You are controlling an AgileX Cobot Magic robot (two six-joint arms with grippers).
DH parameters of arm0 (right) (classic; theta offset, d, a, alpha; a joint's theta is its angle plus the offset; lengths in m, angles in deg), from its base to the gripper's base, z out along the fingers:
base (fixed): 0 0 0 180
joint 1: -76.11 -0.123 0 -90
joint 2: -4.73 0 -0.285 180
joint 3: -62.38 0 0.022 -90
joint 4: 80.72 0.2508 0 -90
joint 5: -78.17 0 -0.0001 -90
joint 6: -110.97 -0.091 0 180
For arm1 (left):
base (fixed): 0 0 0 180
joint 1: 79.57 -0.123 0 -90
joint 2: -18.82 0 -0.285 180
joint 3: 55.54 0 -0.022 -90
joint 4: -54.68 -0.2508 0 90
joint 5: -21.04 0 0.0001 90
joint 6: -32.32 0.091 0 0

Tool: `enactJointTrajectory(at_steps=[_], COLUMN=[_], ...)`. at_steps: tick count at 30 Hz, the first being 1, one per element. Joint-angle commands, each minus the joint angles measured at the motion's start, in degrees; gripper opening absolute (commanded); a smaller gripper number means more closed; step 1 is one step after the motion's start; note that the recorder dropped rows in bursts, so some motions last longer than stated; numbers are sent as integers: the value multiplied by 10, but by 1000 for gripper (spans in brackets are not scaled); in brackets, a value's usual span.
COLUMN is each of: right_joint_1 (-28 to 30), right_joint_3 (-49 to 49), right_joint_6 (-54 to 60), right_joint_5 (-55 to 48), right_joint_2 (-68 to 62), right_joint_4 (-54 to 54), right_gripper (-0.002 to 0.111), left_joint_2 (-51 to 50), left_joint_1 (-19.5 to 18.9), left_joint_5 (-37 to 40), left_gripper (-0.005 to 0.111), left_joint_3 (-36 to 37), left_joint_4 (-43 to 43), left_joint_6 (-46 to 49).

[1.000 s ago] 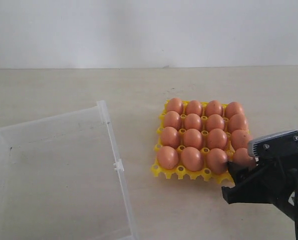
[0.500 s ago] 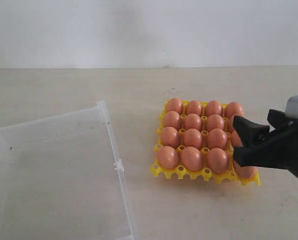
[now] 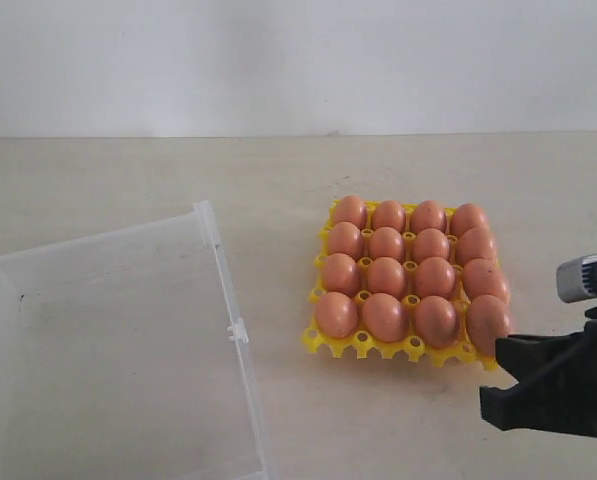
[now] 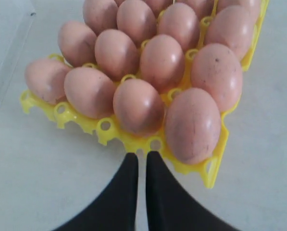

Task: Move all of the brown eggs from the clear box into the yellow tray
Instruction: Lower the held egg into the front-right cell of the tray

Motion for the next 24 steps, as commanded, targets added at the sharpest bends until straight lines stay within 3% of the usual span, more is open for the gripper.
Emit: enactJointTrajectory(at_steps=[1,12,24], right_joint_1=[1,1,1], right_joint_3=[1,1,1], right_joint_6=[31,56,56], right_joint_5=[43,171,213], right_joint_2=[-11,-186,-223], right_joint_4=[0,0,0], right_gripper=[0,0,0], left_joint_2=[2,2,2], left_joint_1=[2,2,2], left_joint_5=[-4,-4,-4], left_gripper=[4,4,4], left_joint_3=[2,2,2], left_joint_4=[4,4,4], left_joint_6=[0,0,0])
